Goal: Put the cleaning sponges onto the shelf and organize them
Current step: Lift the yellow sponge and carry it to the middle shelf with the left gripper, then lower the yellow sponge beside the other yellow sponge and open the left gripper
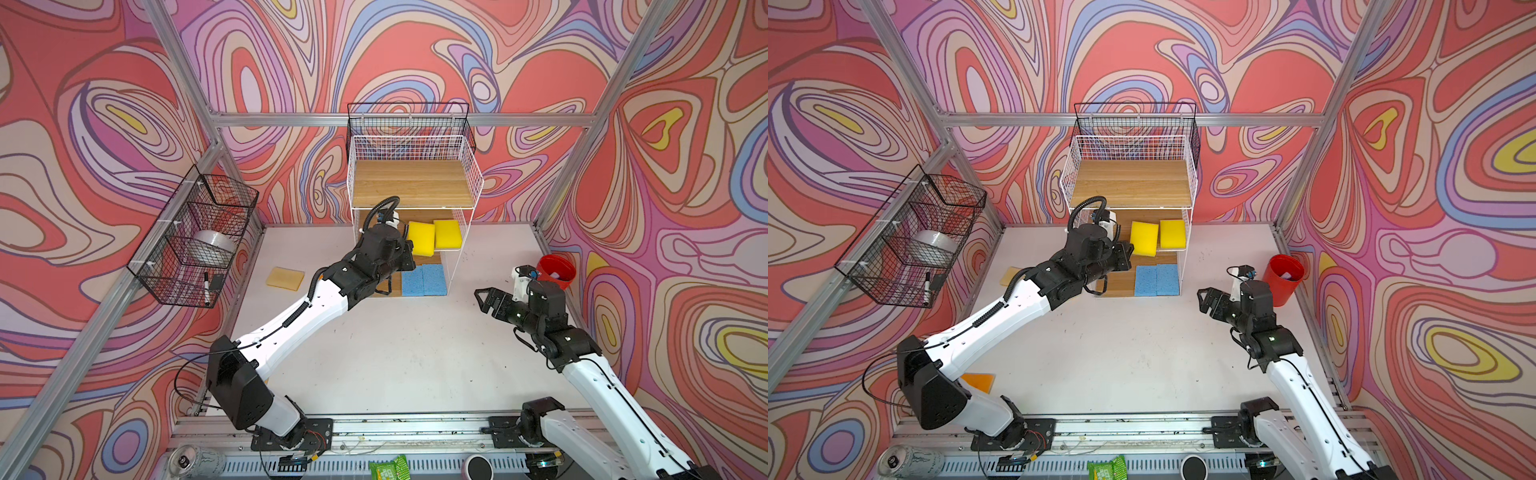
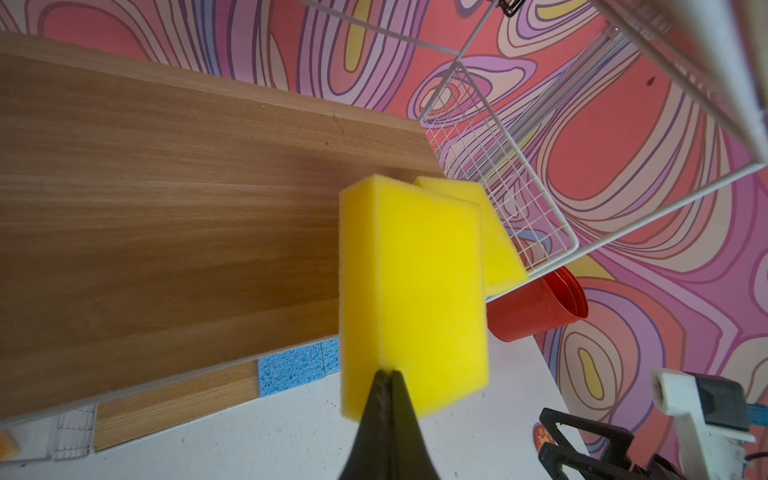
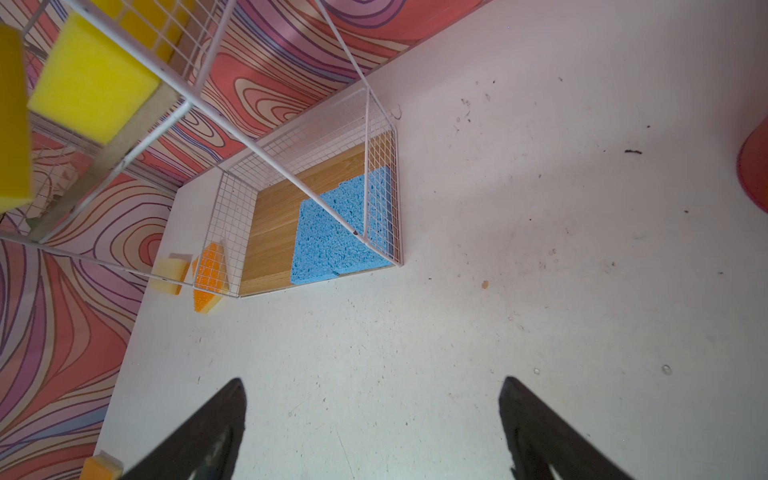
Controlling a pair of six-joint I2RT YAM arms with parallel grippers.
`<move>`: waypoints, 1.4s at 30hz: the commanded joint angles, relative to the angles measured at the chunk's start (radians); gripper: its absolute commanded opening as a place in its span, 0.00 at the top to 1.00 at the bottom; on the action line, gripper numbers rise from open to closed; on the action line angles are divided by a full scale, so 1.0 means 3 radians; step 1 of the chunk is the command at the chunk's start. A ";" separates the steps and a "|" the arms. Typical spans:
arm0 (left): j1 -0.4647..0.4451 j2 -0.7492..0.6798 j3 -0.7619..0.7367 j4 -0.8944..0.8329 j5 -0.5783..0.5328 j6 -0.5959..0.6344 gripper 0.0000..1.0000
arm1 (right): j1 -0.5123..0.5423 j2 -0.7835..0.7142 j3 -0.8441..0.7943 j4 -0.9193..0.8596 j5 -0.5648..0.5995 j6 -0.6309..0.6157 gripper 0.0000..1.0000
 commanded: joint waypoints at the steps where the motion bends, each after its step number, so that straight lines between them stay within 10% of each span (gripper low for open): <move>1: 0.0040 0.0105 0.0151 0.0090 -0.0057 -0.0042 0.96 | -0.0011 -0.0014 -0.0044 0.0059 -0.0042 -0.0012 0.02; 42: 0.0080 0.0167 0.0105 0.0305 -0.0456 -0.0327 0.99 | -0.0018 -0.0013 -0.0065 0.0105 -0.0095 -0.0007 0.02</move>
